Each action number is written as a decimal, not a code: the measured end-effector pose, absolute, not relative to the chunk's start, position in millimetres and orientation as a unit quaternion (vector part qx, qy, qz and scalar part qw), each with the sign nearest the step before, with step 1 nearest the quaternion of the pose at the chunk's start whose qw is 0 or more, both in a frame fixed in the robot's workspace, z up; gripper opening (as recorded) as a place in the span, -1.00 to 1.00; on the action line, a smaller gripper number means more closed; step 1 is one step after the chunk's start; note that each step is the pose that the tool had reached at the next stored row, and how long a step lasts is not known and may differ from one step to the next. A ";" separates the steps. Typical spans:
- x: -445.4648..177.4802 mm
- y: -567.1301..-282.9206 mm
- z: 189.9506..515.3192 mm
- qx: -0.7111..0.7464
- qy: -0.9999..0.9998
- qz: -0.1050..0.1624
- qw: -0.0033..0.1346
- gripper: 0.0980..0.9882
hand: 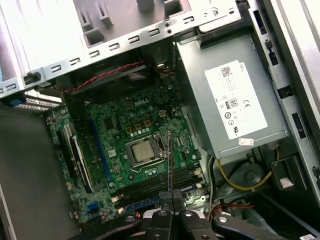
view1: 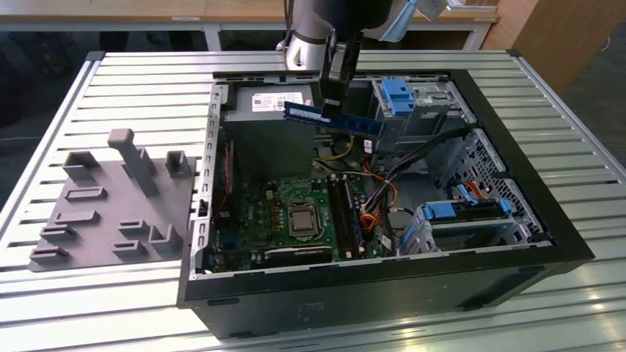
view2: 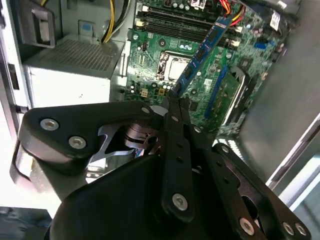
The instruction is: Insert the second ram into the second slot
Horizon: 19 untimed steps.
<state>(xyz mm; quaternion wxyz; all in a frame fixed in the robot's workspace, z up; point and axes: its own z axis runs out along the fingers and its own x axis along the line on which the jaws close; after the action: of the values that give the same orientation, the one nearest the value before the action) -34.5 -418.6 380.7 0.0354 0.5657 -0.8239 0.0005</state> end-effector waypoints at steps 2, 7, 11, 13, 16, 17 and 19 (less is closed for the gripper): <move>-34.5 -418.6 380.4 0.551 -0.833 0.000 0.035 -0.96; -34.5 -418.6 379.5 0.513 -0.857 -0.002 0.035 -0.96; -34.5 -418.6 378.7 0.482 -0.875 -0.003 0.035 -0.96; -34.5 -418.6 378.3 0.466 -0.884 -0.003 0.035 -0.96; -34.5 -418.6 377.8 0.442 -0.897 -0.004 0.035 -0.96; -34.5 -418.6 377.6 0.434 -0.900 -0.004 0.035 -0.96; -34.5 -418.6 377.3 0.417 -0.908 -0.005 0.035 -0.96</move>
<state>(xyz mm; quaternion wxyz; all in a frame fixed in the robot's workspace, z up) -34.5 -418.6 377.3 0.0352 0.4175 -0.9080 -0.0051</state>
